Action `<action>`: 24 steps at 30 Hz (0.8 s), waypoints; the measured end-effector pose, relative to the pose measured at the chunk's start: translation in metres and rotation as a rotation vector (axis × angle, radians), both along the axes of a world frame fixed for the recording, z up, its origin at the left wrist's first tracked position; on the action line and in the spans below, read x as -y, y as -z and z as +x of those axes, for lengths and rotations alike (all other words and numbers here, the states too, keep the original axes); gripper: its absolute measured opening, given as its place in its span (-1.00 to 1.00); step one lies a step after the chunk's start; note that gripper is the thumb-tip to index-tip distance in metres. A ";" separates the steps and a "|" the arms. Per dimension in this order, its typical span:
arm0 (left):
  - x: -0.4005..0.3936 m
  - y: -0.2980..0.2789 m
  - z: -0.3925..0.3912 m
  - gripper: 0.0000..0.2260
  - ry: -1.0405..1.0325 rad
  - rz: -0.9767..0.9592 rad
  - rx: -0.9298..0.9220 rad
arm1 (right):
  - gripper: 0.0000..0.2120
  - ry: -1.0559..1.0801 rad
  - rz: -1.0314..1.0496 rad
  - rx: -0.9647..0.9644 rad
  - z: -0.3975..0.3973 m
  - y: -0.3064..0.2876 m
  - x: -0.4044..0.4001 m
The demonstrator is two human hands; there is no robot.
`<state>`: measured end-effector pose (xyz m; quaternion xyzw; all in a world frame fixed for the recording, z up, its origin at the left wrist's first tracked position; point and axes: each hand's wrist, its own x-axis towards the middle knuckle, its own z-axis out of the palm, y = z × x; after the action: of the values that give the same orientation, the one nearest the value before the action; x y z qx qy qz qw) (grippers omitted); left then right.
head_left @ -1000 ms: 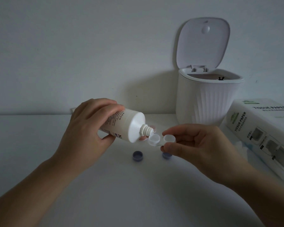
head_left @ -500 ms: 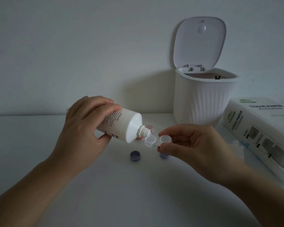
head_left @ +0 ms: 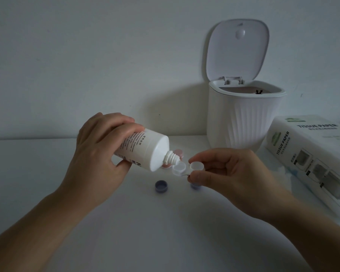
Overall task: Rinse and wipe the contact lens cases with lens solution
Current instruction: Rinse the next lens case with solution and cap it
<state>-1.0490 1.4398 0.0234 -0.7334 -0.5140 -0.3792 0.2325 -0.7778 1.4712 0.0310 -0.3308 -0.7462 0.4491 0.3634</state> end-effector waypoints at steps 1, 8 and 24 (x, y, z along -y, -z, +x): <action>0.000 0.000 0.000 -0.35 0.001 -0.002 -0.001 | -0.79 -0.001 0.001 0.002 0.000 0.000 0.000; 0.001 0.000 0.001 -0.33 0.011 -0.003 -0.012 | -0.80 -0.002 0.006 -0.008 0.000 0.001 -0.001; 0.000 -0.001 0.000 -0.36 0.010 0.035 -0.029 | -0.79 0.001 -0.004 -0.017 0.000 0.001 0.000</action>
<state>-1.0487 1.4401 0.0241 -0.7372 -0.5003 -0.3787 0.2506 -0.7781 1.4715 0.0299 -0.3283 -0.7419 0.4532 0.3694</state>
